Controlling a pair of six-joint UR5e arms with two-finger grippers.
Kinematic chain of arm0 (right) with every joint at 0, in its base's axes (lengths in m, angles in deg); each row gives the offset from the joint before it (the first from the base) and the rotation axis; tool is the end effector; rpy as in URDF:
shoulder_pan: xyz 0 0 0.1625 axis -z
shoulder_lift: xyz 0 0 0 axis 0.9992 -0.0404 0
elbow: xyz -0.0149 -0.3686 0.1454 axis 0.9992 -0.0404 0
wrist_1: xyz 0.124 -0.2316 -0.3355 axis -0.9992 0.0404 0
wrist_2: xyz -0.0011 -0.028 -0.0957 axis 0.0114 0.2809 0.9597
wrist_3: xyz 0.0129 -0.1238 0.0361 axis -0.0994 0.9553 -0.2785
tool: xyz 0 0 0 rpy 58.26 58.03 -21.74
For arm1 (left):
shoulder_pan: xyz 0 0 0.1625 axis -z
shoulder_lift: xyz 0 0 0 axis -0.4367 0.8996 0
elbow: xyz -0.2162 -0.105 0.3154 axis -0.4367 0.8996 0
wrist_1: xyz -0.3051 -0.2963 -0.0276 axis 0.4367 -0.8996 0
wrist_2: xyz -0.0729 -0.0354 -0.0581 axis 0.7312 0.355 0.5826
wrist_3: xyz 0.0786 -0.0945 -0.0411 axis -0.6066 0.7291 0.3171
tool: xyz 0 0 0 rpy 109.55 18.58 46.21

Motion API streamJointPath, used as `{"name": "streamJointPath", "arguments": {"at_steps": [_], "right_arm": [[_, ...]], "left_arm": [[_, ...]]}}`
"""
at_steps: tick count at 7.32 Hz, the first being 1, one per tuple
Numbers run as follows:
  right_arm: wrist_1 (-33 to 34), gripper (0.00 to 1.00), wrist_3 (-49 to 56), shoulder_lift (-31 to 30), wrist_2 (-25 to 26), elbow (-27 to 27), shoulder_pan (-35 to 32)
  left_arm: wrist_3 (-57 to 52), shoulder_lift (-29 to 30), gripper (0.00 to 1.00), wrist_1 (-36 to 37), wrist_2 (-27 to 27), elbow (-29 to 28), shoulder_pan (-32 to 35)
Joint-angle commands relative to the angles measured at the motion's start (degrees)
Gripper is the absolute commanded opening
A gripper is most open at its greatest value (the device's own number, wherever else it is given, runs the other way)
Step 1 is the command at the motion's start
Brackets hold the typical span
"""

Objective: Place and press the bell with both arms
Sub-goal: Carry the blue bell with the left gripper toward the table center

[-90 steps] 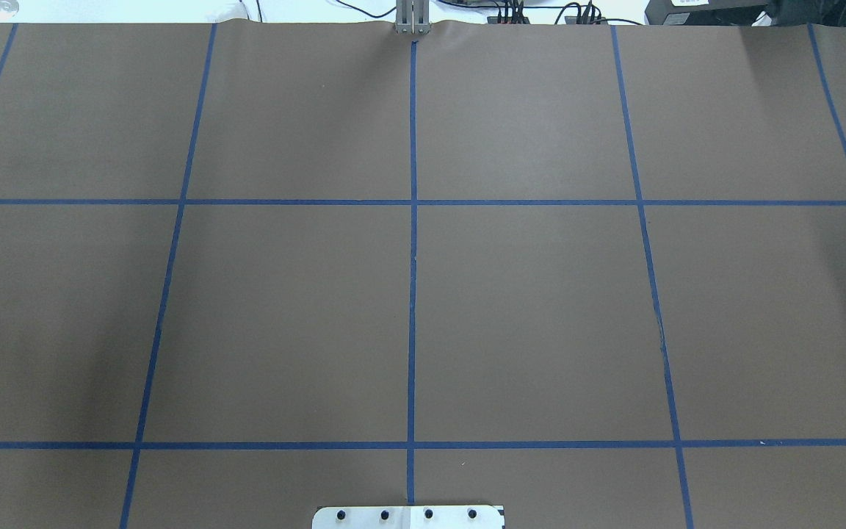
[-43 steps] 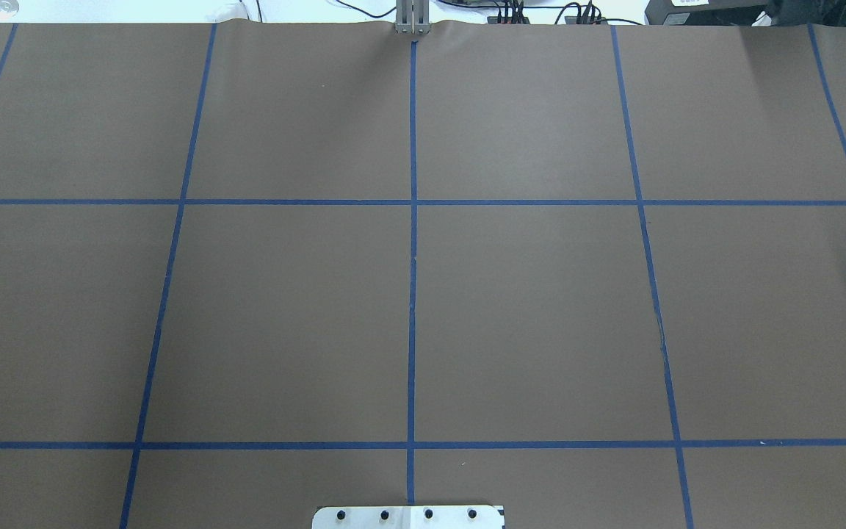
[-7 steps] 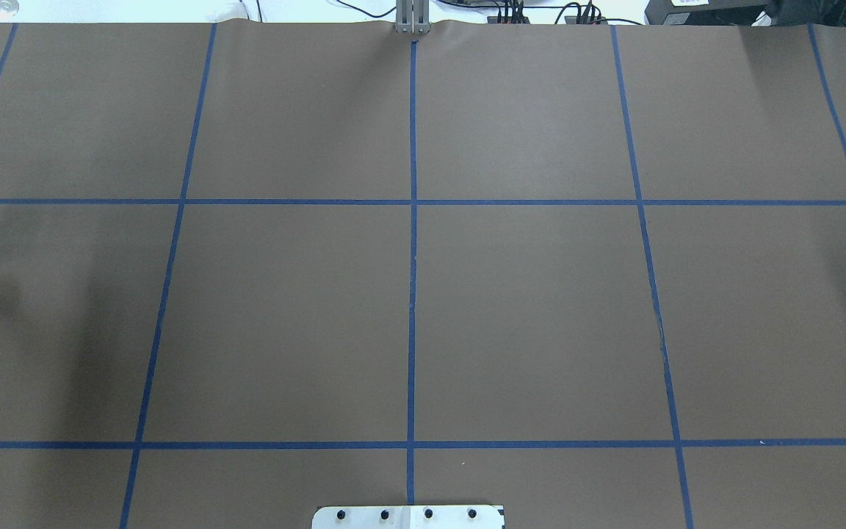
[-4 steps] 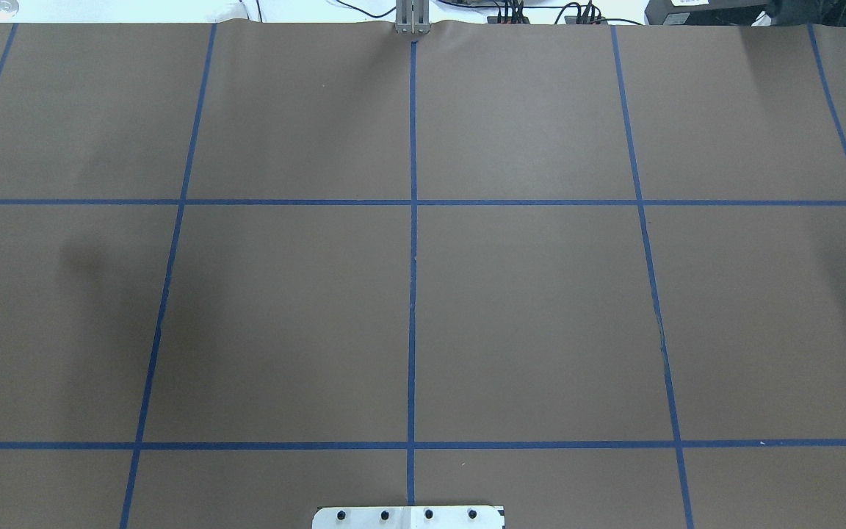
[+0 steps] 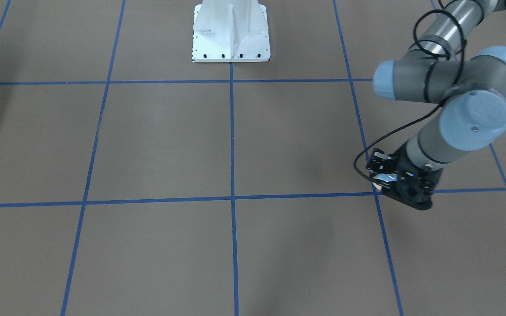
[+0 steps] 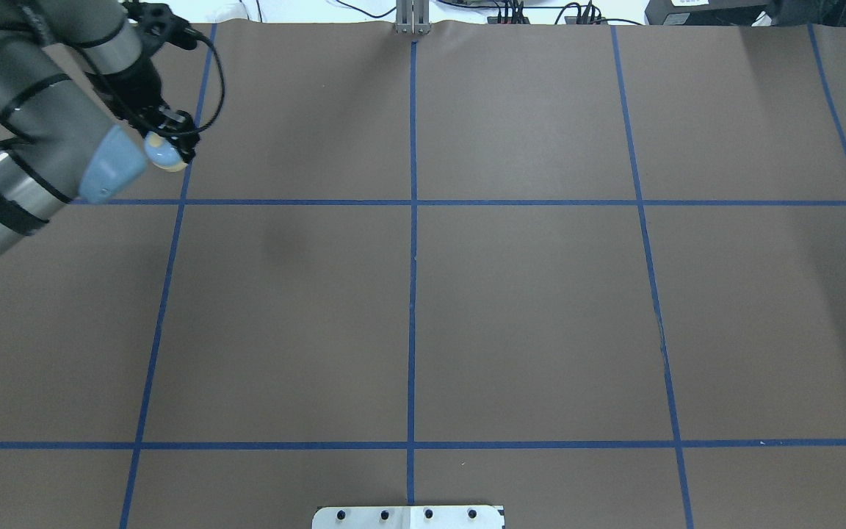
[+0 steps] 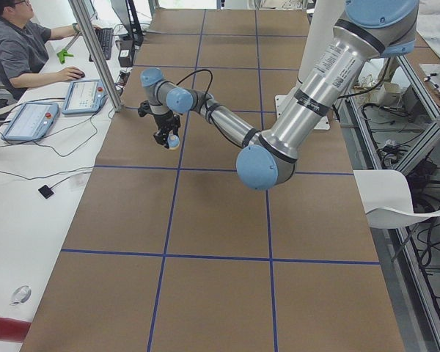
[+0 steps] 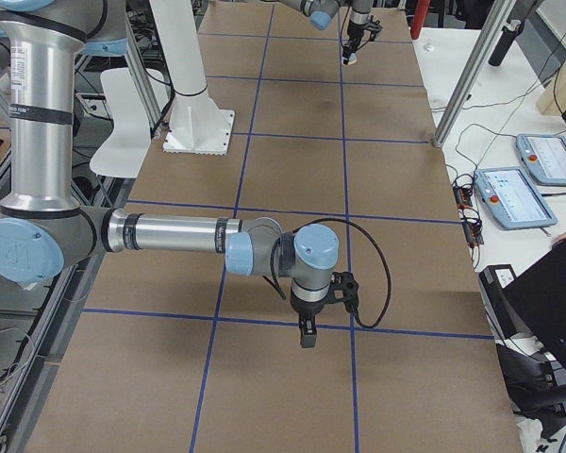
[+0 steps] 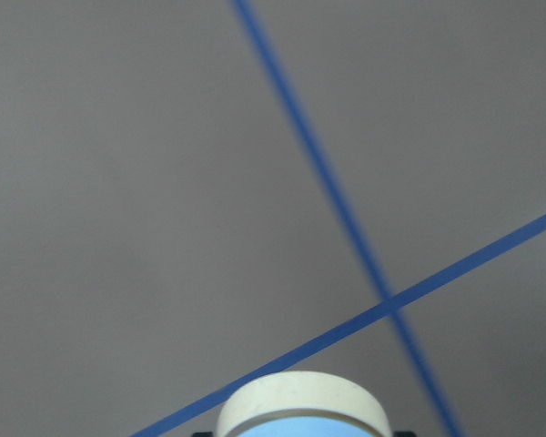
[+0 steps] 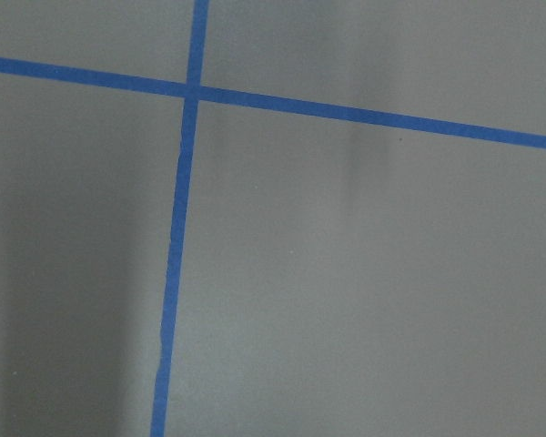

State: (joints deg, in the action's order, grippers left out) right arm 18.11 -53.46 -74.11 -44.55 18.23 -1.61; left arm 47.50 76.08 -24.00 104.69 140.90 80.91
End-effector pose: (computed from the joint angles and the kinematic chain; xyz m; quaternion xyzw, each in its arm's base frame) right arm 0.0503 -0.4657 0.6609 0.0125 -0.3139 -0.0569 0.9477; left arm 0.3693 -0.6223 0.3008 0.0552 0.3731 0.2297 0.8972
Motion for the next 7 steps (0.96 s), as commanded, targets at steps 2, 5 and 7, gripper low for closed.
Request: {"name": "streamJointPath", "arguments": {"at_steps": [2, 5, 7], "right_arm": [[-0.2, 1.0, 0.1, 1.1, -0.5, 1.4, 0.1], [-7.5, 1.0, -0.1, 2.3, -0.5, 1.6, 0.4], [-7.3, 1.0, -0.5, 2.5, -0.9, 0.7, 0.6]], "left_arm": [[18.5, 14.4, 0.05, 0.8, -3.5, -7.4, -12.0], [28.0, 24.4, 0.05, 0.1, -7.0, -18.5, -19.6], [30.1, 26.0, 0.06, -0.5, -8.1, -22.1, -22.8]]}}
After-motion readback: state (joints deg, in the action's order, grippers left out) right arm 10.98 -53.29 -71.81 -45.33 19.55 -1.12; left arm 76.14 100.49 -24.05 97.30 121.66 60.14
